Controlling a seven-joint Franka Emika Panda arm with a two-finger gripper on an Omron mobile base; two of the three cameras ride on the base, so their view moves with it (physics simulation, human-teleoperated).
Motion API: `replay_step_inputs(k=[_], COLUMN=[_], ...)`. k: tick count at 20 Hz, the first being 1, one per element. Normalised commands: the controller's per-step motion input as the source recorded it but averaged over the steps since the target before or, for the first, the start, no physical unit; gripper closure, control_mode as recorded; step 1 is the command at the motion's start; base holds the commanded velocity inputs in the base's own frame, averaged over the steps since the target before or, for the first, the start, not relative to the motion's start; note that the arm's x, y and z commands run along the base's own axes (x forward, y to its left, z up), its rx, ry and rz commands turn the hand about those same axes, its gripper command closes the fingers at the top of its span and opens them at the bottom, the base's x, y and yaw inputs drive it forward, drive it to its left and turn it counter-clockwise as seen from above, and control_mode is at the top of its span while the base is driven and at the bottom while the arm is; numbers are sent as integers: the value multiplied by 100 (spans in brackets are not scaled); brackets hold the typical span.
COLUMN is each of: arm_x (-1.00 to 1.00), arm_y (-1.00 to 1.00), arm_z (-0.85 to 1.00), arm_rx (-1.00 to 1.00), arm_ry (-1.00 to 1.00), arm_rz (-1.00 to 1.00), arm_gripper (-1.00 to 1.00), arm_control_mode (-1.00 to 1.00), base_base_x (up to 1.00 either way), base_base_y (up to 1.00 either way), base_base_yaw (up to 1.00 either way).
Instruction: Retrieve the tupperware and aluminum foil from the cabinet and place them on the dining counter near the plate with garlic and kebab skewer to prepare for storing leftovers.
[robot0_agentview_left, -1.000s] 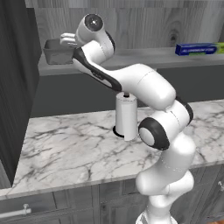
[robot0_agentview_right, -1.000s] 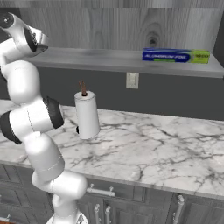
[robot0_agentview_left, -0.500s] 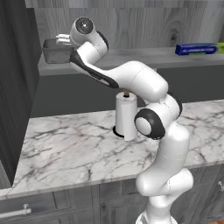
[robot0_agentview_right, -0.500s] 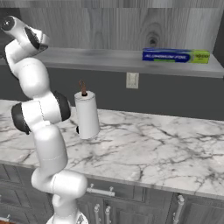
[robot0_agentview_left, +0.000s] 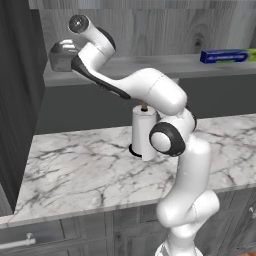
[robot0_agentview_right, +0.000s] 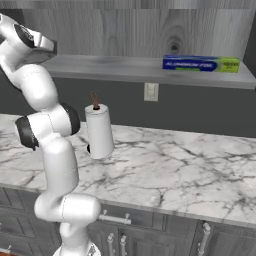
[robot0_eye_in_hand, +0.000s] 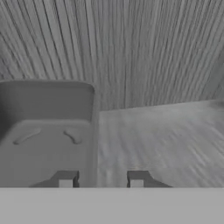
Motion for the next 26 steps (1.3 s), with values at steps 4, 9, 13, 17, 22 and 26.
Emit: replay_step_inputs(k=[4, 9, 13, 17, 22, 26], arm_x=[-38, -80, -100, -100, -100, -100], arm_y=[-5, -60, -94, -100, -100, -100], arm_z=[-61, -11, 0, -6, 0, 0], arm_rx=[-3, 0, 0, 7, 15, 18], arm_ry=[-14, -23, -10, -15, -19, -6], arm_rz=[-19, -8, -3, -2, 0, 0], arm_gripper=[100, 100, 100, 100, 100, 100], arm_control_mode=[-100, -100, -100, -100, -100, -100], base_base_x=[0, 0, 0, 0, 0, 0], base_base_y=[0, 0, 0, 0, 0, 0], base_base_yaw=[0, 0, 0, 0, 0, 0])
